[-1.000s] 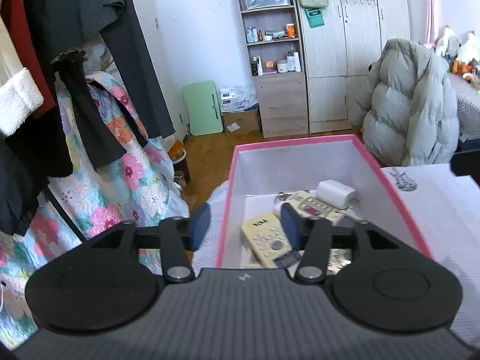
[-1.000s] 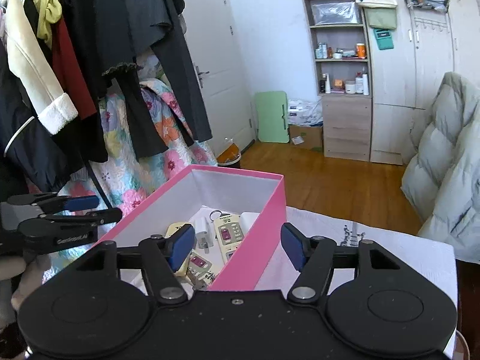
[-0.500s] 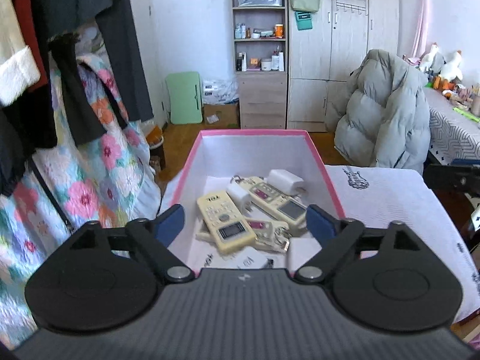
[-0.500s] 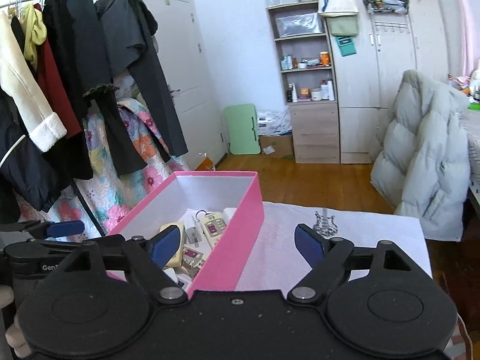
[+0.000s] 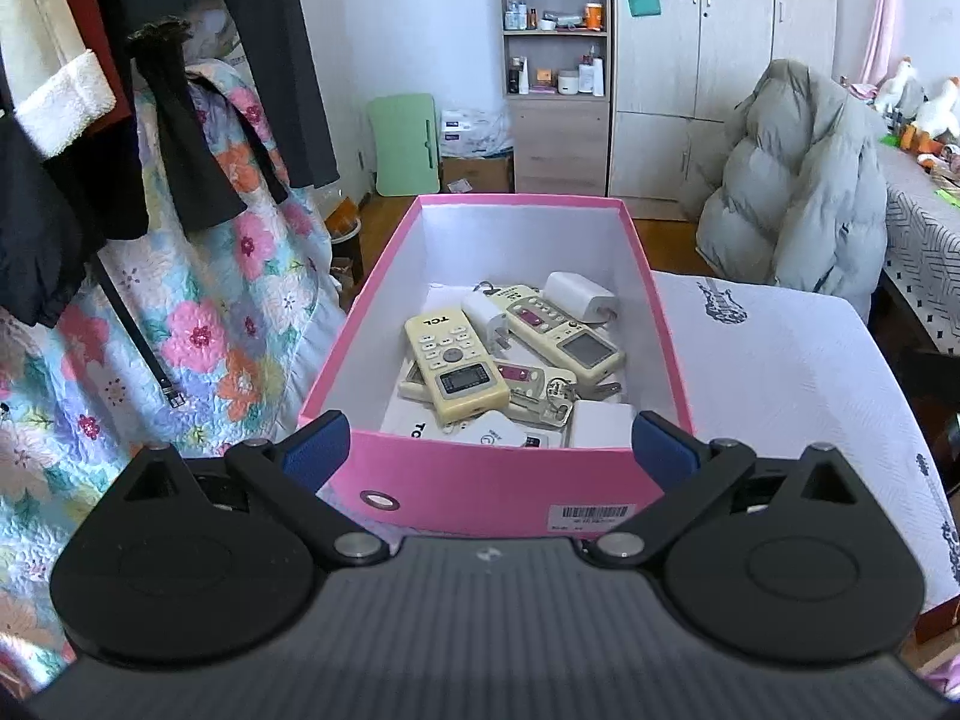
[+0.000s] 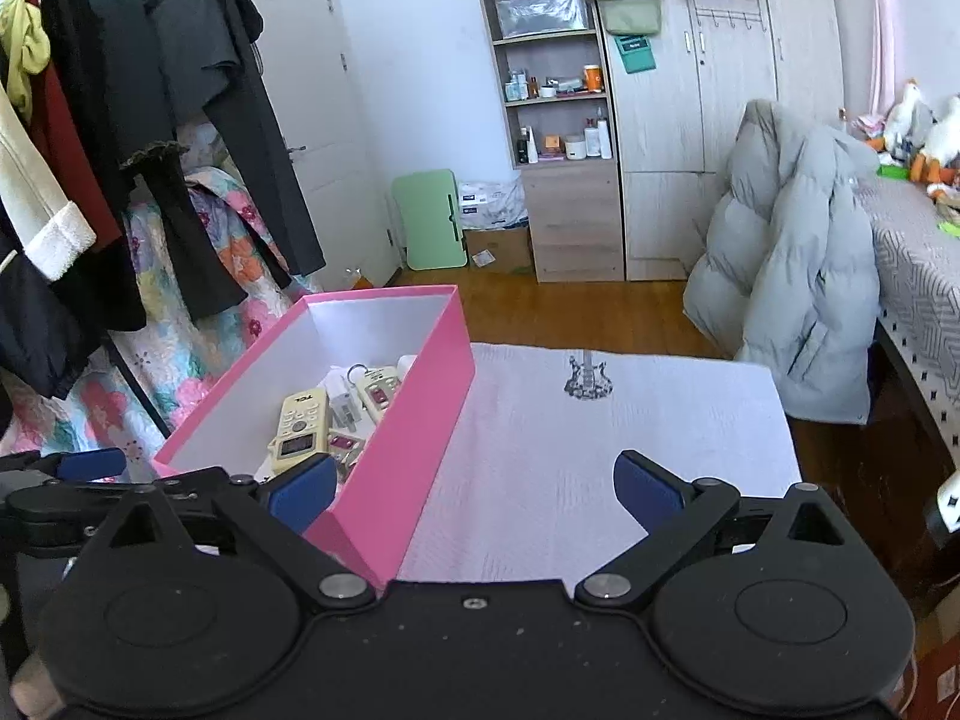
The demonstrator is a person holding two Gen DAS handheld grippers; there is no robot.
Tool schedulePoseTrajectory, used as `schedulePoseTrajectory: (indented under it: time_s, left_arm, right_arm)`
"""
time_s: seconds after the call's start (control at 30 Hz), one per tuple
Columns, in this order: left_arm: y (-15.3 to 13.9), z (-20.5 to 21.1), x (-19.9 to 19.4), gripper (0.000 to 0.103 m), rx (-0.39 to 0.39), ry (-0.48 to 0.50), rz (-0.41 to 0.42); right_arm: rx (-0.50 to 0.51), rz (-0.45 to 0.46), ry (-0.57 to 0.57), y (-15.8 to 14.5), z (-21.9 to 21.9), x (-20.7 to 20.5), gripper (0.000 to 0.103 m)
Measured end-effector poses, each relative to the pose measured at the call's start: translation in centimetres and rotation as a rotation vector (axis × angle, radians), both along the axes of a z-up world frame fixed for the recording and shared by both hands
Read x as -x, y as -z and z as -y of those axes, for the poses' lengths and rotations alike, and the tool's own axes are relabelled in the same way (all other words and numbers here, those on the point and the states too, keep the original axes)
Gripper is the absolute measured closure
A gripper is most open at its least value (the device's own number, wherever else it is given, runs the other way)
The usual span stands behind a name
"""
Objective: Organize rigid objects
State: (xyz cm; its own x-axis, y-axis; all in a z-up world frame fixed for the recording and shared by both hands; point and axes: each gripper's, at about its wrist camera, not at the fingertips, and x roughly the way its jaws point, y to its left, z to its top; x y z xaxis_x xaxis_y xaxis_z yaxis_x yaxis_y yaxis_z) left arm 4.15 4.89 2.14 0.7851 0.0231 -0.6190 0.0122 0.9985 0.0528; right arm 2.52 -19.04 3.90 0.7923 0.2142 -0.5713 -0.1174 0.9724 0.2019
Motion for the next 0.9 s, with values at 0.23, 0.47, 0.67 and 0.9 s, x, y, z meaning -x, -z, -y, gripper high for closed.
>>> schedulePoseTrajectory:
  time_s: [0.23, 0.47, 0.67, 0.9]
  left_arm:
    - [0.2, 0.5, 0.8, 0.001, -0.005, 0.01, -0.01]
    - [0.2, 0.9, 1.3, 0.001, -0.013, 0.014, -0.016]
    - [0.3, 1.0, 1.4, 0.001, -0.018, 0.014, -0.023]
    - [0.2, 1.3, 1.8, 0.001, -0.026, 0.018, -0.036]
  right_arm:
    - [0.012, -0.018, 0.024, 0.3, -0.1, 1.0, 0.003]
    - [0.045, -0.009, 0.061, 0.4, 0.2, 1.6, 0.0]
    - [0.019, -0.012, 0.118, 0.4, 1.0, 2.0, 0.0]
    - [0.048, 0.0, 0.146, 0.3, 1.1, 2.4, 0.0]
